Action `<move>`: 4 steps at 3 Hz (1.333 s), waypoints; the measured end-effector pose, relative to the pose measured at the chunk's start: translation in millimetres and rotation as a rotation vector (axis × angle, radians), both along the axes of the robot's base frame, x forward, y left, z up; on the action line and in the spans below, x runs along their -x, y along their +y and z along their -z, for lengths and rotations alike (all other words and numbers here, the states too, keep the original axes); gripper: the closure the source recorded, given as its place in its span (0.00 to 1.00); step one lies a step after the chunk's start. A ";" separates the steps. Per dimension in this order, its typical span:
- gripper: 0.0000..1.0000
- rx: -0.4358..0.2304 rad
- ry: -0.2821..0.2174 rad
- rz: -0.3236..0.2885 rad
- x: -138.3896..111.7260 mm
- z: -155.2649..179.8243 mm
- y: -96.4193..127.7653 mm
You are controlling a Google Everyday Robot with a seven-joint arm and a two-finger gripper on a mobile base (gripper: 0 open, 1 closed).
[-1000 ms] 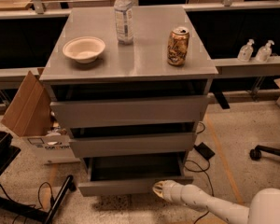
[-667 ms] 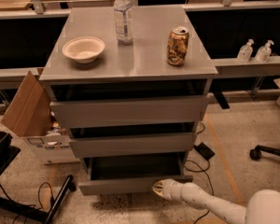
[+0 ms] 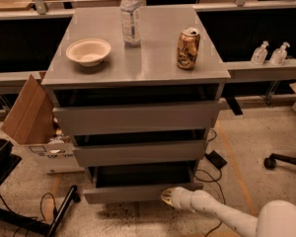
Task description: Close bottom drawer
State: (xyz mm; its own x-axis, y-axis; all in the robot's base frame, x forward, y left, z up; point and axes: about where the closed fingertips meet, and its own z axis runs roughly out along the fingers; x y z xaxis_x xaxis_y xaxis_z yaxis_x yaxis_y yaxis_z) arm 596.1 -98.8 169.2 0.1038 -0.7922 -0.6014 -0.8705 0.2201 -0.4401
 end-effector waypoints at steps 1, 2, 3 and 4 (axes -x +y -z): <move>1.00 0.000 0.000 0.000 0.3 0.0 -0.1; 1.00 -0.004 0.000 -0.002 -12.9 2.8 -1.1; 1.00 -0.008 0.002 0.001 -27.4 6.7 -3.8; 1.00 -0.006 0.006 -0.009 -25.6 6.8 -2.7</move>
Offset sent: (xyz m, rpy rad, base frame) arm 0.2336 -0.0223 -0.0472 0.0583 -0.0063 0.0208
